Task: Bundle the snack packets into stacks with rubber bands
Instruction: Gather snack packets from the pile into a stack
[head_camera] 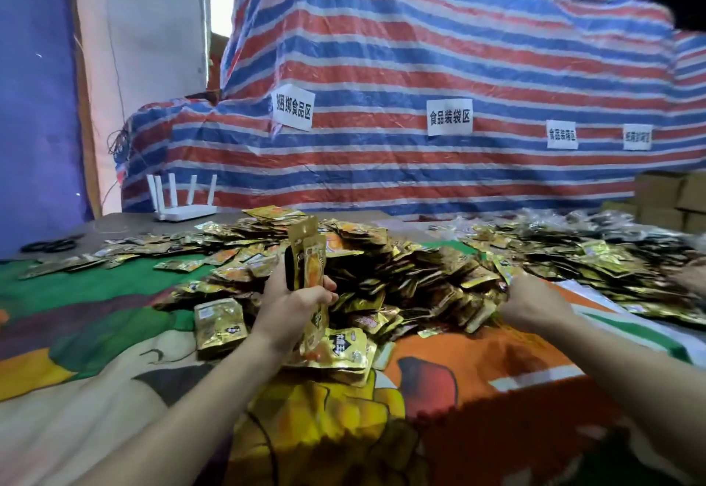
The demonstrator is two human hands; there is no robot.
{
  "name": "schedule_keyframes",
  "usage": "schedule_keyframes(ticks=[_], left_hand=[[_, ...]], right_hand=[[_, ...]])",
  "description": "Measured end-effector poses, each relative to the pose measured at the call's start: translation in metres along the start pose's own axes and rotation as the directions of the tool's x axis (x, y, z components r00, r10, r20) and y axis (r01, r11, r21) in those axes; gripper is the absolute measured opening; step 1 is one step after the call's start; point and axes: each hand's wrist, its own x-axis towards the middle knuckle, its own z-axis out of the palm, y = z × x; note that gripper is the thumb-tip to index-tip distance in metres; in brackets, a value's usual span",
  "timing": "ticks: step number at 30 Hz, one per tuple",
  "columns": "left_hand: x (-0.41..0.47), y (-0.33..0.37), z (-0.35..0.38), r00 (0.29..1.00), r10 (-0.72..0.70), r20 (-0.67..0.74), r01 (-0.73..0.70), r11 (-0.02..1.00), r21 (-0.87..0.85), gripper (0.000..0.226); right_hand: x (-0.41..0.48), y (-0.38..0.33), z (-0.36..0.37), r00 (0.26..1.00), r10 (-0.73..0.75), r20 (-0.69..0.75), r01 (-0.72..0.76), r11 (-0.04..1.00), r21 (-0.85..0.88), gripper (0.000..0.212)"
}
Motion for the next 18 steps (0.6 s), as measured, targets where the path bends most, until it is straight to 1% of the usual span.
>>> schedule_keyframes(ticks=[2,3,5,8,12,15,18], left_hand=[[-0.001,-0.001,0.006,0.999,-0.016,0.029,0.016,1.0,0.005,0.039],[-0.001,-0.002,0.008,0.999,-0.02,0.041,0.02,1.0,0.012,0.033],[-0.002,-0.001,0.008,0.998,-0.017,0.059,0.015,1.0,0.026,0.029],[-0.002,0.001,0.003,0.998,-0.002,0.067,0.0,0.999,0.036,0.039],[-0.001,-0.002,-0.01,0.999,0.001,0.052,-0.003,0.999,0.04,0.041],[0.002,-0.003,-0.022,1.0,-0.009,0.029,0.008,0.999,0.044,0.037],[0.007,-0.003,-0.035,1.0,-0.026,-0.01,0.027,1.0,0.016,0.029]], right_hand=[[0.001,0.016,0.015,0.995,0.045,0.093,-0.039,0.997,-0.063,0.01],[0.001,0.021,0.021,0.994,0.06,0.095,-0.052,0.996,-0.077,0.006],[0.002,0.025,0.027,0.996,0.062,0.066,-0.057,0.996,-0.075,0.005],[0.006,0.023,0.028,0.997,0.066,0.05,-0.064,0.997,-0.033,0.006],[0.005,0.016,0.031,0.995,0.092,0.041,-0.093,0.995,0.042,0.01],[0.002,0.008,0.025,0.994,0.104,0.046,-0.106,0.993,0.044,0.012],[-0.002,-0.001,0.011,0.997,0.073,-0.037,-0.073,0.997,0.008,0.018]])
